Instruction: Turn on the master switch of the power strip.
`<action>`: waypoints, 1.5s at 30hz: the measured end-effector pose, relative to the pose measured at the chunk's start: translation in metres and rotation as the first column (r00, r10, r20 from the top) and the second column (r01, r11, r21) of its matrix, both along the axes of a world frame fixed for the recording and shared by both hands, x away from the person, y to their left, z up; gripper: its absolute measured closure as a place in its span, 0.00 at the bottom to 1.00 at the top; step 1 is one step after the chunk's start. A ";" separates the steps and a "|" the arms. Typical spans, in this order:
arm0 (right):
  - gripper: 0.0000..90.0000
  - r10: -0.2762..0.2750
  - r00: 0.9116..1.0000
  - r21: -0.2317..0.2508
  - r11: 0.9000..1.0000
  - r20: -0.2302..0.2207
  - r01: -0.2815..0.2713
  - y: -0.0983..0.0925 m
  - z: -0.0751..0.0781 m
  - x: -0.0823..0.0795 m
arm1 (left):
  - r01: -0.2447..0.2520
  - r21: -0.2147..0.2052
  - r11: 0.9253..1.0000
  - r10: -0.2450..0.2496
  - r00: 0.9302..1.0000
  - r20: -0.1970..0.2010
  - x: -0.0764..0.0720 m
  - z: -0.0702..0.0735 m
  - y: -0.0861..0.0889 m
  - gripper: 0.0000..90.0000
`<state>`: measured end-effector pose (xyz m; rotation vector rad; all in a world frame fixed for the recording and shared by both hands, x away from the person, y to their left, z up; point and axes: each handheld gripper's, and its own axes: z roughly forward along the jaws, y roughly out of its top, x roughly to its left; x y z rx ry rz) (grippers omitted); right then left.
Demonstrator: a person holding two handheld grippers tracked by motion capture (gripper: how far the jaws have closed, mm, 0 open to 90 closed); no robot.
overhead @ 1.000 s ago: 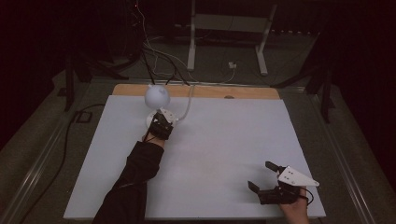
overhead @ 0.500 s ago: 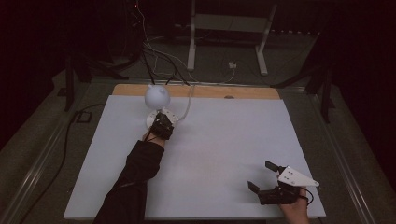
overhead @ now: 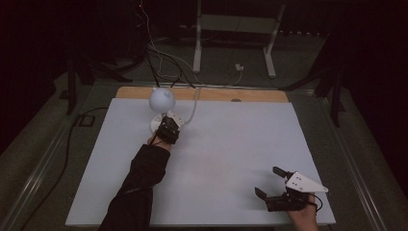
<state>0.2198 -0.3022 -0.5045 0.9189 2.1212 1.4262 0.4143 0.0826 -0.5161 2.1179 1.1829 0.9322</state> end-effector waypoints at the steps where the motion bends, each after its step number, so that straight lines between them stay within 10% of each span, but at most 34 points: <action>1: 0.00 0.000 1.000 0.000 1.000 0.000 0.000 0.000 0.000 0.000 | 0.001 0.003 1.000 -0.001 1.000 0.000 0.000 0.000 0.000 1.00; 18: 0.00 -0.003 1.000 0.001 1.000 -0.002 0.003 -0.001 0.000 0.000 | 0.001 0.021 1.000 0.000 1.000 -0.030 0.003 0.003 -0.003 1.00; 37: 0.00 0.001 1.000 0.005 1.000 -0.003 -0.001 -0.001 -0.001 0.000 | 0.005 -0.128 0.992 -0.007 1.000 -0.020 -0.013 0.027 0.000 1.00; 45: 0.00 0.002 1.000 0.006 1.000 -0.005 -0.002 -0.001 -0.001 0.000 | 0.070 -0.185 0.980 -0.084 0.994 -0.067 -0.024 0.037 -0.003 0.74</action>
